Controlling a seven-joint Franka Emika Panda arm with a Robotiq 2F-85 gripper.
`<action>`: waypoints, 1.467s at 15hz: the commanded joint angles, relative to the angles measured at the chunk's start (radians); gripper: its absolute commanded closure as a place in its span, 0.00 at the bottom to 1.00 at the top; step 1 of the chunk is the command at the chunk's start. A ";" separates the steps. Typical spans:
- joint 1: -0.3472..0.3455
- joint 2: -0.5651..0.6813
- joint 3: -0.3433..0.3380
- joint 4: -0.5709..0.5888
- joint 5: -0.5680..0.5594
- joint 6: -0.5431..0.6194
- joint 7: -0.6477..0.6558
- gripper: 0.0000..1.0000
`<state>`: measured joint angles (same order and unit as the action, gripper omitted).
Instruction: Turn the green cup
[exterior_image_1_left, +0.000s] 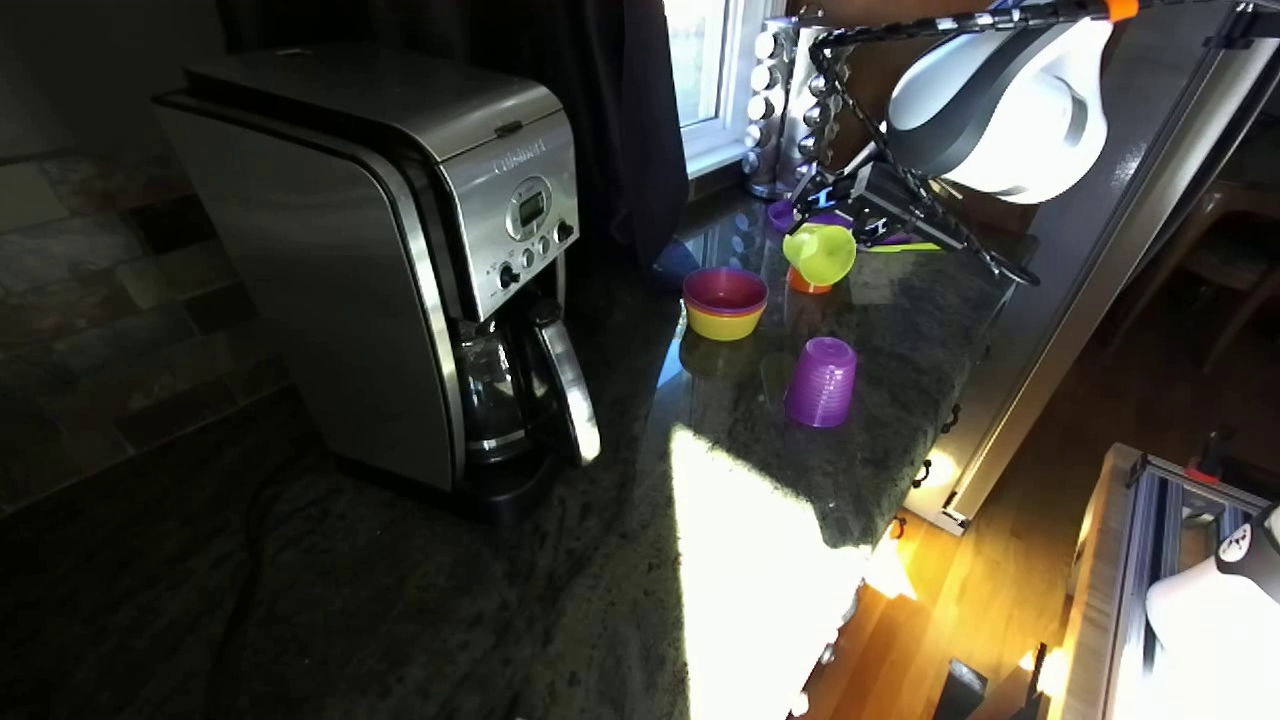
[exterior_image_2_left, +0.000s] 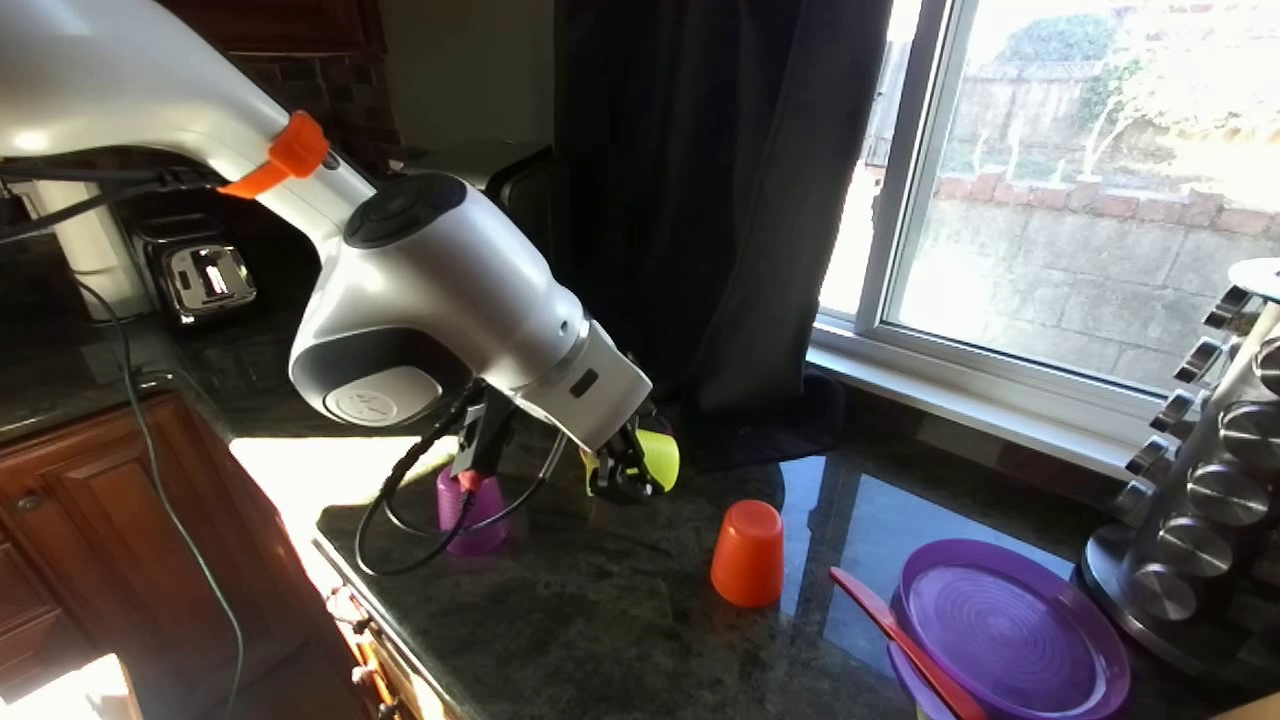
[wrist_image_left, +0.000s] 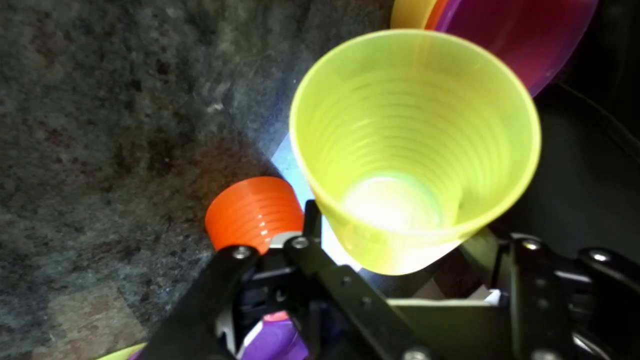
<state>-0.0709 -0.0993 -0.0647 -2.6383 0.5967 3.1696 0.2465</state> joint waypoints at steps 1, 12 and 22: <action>-0.013 0.027 0.010 -0.064 -0.096 0.211 0.018 0.57; 0.041 0.127 0.091 -0.110 0.201 0.697 -0.200 0.57; 0.056 0.172 0.077 -0.037 0.263 0.670 -0.183 0.32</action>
<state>-0.0320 0.0719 0.0328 -2.6737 0.8683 3.8389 0.0561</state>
